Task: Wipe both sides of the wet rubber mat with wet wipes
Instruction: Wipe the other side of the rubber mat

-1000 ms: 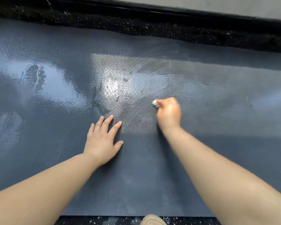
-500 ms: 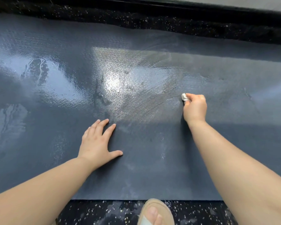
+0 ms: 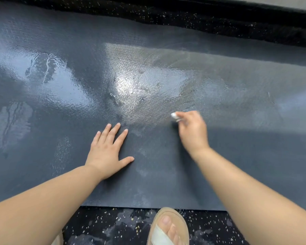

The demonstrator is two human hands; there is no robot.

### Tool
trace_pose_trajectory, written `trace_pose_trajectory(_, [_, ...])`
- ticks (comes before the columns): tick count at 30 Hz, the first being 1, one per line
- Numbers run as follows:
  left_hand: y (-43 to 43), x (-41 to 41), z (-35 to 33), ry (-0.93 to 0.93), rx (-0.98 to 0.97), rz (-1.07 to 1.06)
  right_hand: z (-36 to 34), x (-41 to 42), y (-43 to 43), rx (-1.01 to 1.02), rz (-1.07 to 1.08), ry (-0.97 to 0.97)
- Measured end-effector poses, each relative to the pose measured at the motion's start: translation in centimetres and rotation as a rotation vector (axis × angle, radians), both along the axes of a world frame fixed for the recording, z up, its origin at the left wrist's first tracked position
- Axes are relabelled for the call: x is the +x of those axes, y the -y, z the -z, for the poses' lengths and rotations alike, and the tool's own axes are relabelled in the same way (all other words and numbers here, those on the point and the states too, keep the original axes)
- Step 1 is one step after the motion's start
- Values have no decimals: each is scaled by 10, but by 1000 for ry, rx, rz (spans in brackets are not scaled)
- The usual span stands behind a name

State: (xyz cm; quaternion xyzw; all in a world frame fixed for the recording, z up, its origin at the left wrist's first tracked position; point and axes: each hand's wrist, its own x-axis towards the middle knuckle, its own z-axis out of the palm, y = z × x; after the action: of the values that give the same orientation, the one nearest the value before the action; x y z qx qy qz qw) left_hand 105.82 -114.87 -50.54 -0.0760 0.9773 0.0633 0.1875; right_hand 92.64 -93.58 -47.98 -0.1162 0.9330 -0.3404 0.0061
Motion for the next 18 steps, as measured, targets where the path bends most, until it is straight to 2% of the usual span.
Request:
trace_pose_trajectory(3, [-1, 0, 1, 3, 3, -6, 9, -48, -31, 96, 278, 111])
trace_pose_trajectory(5, [-1, 1, 1, 11, 9, -10, 14, -45, -28, 168, 288, 151])
trace_pose_trajectory(7, [-1, 0, 2, 13, 9, -8, 11, -13, -6, 166, 125, 112])
trace_pose_trajectory(10, [-1, 1, 3, 6, 18, -14, 5, 66, 26, 56, -317, 29])
trace_pose_trajectory(11, [-1, 1, 4, 2, 24, -16, 4, 89, 32, 40, -453, 93])
trace_pose_trajectory(13, [0, 2, 5, -7, 36, -22, 3, 108, 33, 15, -564, 261])
trace_pose_trajectory(15, [1, 3, 6, -12, 32, -17, 4, 92, 22, -60, -429, 275])
trace_pose_trajectory(18, [0, 3, 6, -18, 16, -15, 0, 33, -11, -29, -27, 150])
